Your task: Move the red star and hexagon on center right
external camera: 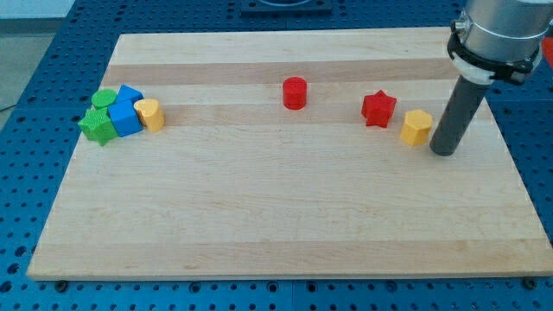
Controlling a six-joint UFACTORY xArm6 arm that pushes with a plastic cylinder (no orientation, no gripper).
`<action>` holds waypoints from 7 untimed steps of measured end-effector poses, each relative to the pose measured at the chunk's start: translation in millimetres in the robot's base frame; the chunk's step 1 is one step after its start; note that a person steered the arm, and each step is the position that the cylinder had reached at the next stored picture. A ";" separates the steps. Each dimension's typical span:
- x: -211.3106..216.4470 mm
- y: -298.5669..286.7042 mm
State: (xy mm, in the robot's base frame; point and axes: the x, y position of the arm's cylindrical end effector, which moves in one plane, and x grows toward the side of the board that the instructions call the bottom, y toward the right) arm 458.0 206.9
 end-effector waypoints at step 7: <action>-19.2 -62.2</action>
State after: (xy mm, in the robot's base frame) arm 438.8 144.7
